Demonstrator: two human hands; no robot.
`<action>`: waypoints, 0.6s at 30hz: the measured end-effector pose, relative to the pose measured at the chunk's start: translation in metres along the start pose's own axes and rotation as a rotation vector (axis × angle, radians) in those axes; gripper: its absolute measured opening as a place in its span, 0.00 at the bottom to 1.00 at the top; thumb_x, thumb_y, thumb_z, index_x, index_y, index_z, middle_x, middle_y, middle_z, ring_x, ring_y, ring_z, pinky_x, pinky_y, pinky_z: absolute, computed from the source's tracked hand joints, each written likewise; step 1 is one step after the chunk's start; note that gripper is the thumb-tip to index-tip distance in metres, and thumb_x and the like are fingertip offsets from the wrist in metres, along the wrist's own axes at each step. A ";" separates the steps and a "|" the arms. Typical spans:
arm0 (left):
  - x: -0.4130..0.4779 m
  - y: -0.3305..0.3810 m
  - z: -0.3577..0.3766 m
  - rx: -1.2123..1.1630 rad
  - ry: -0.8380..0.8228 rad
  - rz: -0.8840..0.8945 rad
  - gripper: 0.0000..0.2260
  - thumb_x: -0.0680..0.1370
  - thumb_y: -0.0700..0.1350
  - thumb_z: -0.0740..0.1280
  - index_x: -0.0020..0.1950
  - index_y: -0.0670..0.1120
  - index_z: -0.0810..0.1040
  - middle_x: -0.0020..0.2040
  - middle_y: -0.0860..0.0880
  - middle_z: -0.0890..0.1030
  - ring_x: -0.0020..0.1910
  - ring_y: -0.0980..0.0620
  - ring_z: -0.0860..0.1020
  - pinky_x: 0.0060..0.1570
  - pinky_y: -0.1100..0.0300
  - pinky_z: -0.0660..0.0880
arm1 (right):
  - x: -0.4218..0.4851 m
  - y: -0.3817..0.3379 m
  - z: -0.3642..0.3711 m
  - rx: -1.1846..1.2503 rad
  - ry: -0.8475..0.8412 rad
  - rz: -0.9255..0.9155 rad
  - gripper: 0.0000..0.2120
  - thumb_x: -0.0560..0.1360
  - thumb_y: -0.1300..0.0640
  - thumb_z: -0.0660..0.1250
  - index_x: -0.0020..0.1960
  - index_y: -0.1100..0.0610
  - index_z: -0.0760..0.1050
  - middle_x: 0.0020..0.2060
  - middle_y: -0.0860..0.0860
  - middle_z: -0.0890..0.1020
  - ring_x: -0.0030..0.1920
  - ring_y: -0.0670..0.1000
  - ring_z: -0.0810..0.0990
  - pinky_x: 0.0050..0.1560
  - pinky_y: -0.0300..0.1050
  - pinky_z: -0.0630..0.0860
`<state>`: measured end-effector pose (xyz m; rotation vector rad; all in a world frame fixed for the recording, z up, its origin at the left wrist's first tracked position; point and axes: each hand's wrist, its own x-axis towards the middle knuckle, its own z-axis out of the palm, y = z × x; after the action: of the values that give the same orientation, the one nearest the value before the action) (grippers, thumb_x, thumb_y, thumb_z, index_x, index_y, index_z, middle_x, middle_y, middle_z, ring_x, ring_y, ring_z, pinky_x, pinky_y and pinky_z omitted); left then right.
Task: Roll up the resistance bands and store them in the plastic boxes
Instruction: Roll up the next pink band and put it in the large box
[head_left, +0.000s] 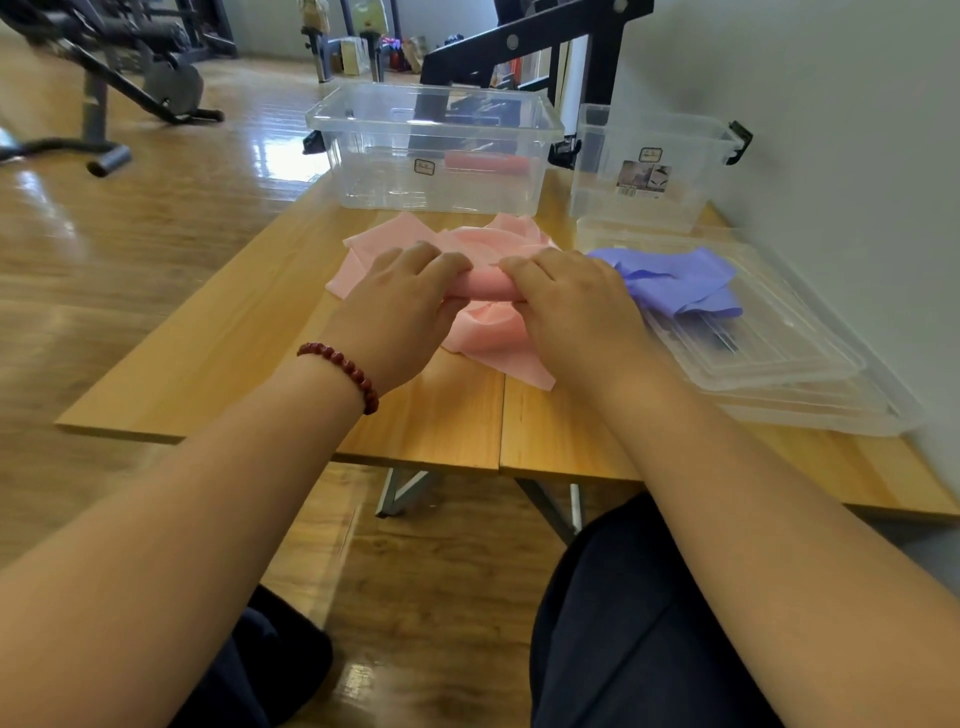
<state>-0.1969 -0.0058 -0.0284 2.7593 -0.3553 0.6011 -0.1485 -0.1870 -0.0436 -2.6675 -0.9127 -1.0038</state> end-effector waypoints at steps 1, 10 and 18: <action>0.000 0.002 0.000 0.011 -0.005 -0.001 0.16 0.83 0.45 0.60 0.70 0.45 0.72 0.64 0.44 0.74 0.63 0.42 0.68 0.60 0.53 0.65 | 0.000 0.002 0.001 -0.010 0.009 -0.019 0.14 0.74 0.64 0.67 0.59 0.59 0.79 0.45 0.58 0.82 0.45 0.62 0.79 0.43 0.52 0.73; 0.027 0.006 0.002 0.066 -0.033 -0.004 0.16 0.83 0.46 0.60 0.70 0.44 0.71 0.65 0.42 0.75 0.63 0.40 0.70 0.62 0.51 0.65 | 0.017 0.028 0.009 -0.015 0.051 -0.089 0.14 0.71 0.68 0.70 0.56 0.63 0.79 0.43 0.60 0.82 0.40 0.63 0.79 0.35 0.48 0.70; 0.104 -0.050 0.012 0.150 -0.012 0.008 0.15 0.83 0.46 0.60 0.68 0.43 0.73 0.59 0.42 0.77 0.56 0.38 0.74 0.55 0.49 0.69 | 0.097 0.046 0.049 -0.092 0.071 -0.074 0.15 0.65 0.72 0.73 0.50 0.61 0.80 0.37 0.57 0.79 0.34 0.60 0.76 0.34 0.44 0.60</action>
<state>-0.0859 0.0178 -0.0047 2.9069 -0.3367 0.6374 -0.0371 -0.1594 -0.0154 -2.6704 -0.9792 -1.1770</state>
